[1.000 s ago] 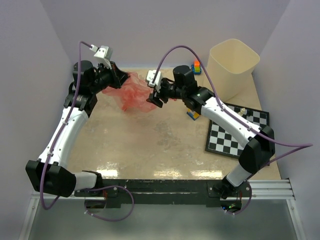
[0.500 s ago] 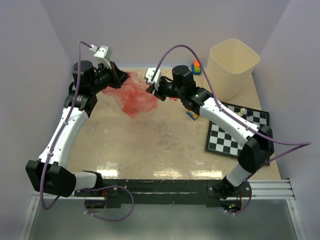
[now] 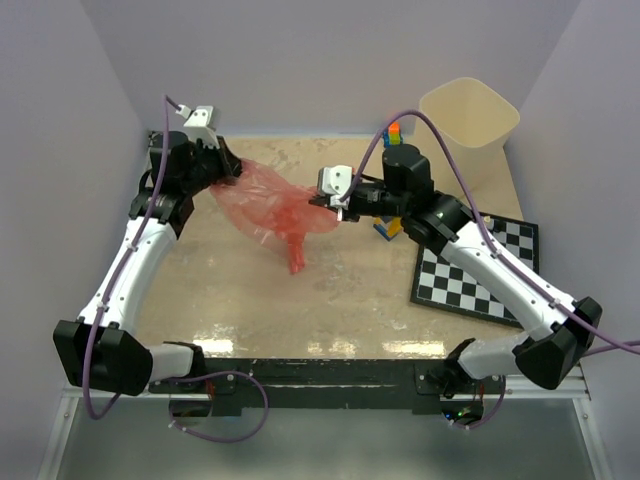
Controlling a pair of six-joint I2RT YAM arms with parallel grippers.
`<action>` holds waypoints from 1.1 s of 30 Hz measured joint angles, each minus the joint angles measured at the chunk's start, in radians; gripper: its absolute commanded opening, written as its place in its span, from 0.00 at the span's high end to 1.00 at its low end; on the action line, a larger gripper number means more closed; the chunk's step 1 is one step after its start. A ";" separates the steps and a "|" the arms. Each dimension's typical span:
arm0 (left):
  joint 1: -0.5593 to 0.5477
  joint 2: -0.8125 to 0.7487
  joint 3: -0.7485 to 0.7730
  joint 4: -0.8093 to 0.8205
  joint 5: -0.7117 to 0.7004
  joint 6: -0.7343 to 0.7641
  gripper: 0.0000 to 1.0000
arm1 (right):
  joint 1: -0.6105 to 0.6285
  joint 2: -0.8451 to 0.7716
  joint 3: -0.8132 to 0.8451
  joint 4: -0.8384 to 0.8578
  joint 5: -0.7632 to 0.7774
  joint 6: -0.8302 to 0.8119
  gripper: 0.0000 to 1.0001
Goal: Put the trash bags into the trash bin
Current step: Unfold the trash bag at the center of the board.
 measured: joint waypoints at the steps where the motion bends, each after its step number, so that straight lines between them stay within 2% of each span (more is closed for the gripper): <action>1: 0.000 -0.002 0.000 -0.001 -0.027 0.005 1.00 | 0.000 0.008 0.000 -0.025 -0.007 -0.020 1.00; 7: 0.007 -0.007 0.000 -0.002 -0.122 0.035 1.00 | -0.010 0.076 0.000 -0.127 -0.027 -0.074 1.00; 15: 0.013 -0.036 -0.045 -0.009 -0.006 0.049 1.00 | -0.037 0.123 0.006 -0.117 -0.086 -0.043 1.00; 19: 0.013 -0.042 -0.087 -0.060 -0.004 0.066 1.00 | -0.093 0.254 0.058 -0.124 -0.138 -0.011 1.00; 23: 0.013 0.022 -0.065 -0.071 -0.004 0.076 1.00 | -0.150 0.425 0.173 -0.177 -0.174 0.009 1.00; 26: 0.013 0.172 0.066 -0.091 -0.019 0.098 1.00 | -0.182 0.560 0.329 -0.201 -0.175 0.048 1.00; 28: 0.014 0.356 0.296 -0.165 -0.045 0.116 1.00 | -0.199 0.659 0.478 -0.201 -0.169 0.095 1.00; 30: 0.019 0.550 0.557 -0.193 -0.064 0.126 1.00 | -0.215 0.771 0.672 -0.200 -0.136 0.145 1.00; 33: 0.033 0.711 0.808 -0.232 -0.089 0.153 1.00 | -0.241 0.989 1.116 -0.203 -0.045 0.210 1.00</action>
